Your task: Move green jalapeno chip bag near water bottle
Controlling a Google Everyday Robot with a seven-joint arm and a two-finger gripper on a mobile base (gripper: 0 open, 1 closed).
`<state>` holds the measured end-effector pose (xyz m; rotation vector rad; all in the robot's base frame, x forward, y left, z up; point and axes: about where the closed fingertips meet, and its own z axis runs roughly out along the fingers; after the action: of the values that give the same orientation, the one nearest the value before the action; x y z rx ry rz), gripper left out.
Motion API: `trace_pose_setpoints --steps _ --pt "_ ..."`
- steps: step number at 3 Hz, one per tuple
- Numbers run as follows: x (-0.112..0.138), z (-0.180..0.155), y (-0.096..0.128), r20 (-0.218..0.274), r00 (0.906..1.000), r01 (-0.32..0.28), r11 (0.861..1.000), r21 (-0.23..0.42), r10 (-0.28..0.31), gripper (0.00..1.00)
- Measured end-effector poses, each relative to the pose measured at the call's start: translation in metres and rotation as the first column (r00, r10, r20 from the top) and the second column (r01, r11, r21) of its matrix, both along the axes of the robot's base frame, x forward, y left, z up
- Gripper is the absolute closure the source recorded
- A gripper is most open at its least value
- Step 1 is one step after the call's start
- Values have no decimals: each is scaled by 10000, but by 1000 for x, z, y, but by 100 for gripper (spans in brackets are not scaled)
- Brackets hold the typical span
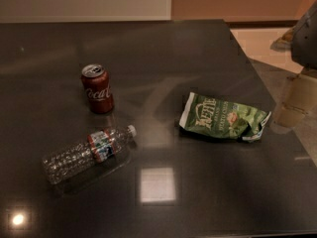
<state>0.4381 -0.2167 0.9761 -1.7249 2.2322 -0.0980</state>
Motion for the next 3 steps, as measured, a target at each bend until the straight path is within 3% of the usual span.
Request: trace_pose_setpoints --steps 1,3 --pt "3 -3 2 41 10000 -25 10000 -5 25 0" --pt "29 -34 -2 -524 9986 142 9989 440 -119 0"
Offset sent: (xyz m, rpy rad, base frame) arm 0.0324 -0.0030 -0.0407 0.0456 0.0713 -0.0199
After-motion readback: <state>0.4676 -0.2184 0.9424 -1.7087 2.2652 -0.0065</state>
